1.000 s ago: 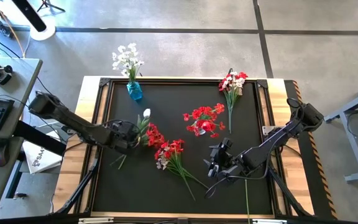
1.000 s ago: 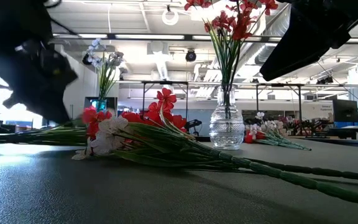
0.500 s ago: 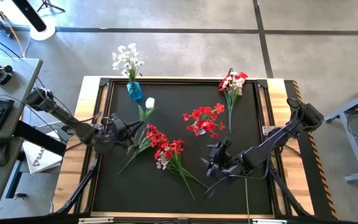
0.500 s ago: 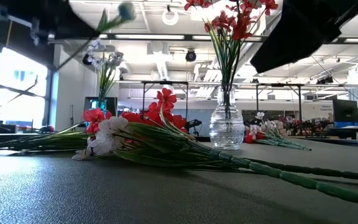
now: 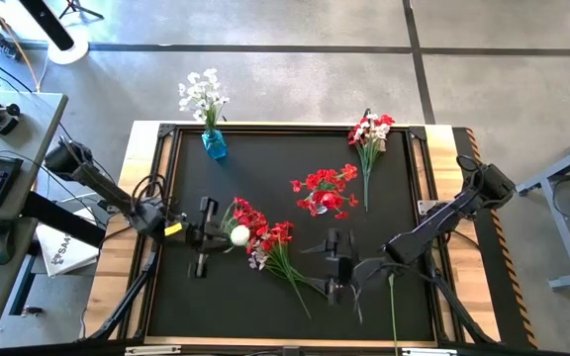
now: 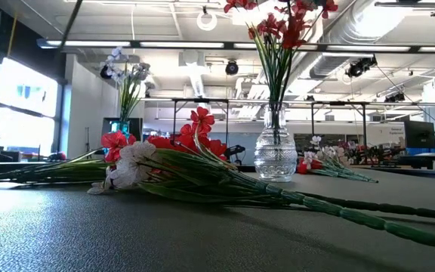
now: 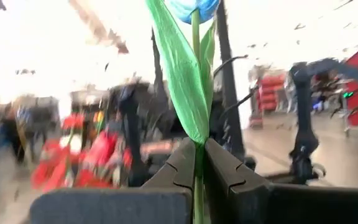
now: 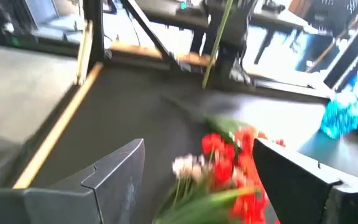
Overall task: Sort flowers into vase by color
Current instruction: Put the left white flower into the blue vase
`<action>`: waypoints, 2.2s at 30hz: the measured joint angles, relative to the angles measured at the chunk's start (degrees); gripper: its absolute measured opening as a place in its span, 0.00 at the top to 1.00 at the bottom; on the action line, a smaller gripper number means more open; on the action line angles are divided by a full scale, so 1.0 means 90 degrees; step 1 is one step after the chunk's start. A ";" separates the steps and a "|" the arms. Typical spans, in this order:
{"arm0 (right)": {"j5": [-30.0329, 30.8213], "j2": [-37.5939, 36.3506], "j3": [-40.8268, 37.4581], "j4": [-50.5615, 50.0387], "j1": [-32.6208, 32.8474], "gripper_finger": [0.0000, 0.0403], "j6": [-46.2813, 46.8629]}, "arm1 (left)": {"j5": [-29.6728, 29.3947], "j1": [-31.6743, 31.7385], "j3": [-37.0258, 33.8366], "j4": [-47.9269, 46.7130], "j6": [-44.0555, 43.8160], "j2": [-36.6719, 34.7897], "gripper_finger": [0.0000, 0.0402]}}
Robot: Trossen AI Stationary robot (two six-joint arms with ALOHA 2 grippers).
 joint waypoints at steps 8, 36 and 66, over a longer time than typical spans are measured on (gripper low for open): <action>-0.1194 0.0236 0.0002 0.1382 -0.0663 0.27 -0.0385 | 0.1283 0.0427 0.0017 0.2201 0.0601 0.1274 1.00; -0.2403 0.1190 0.0287 0.3262 -0.1261 0.76 -0.0645 | 0.1432 0.0759 0.1484 0.2081 0.0778 0.3383 1.00; -0.1434 0.1129 0.0282 0.2348 -0.1250 1.00 -0.0468 | -0.0025 0.0578 0.1484 -0.1060 -0.0321 0.2365 0.70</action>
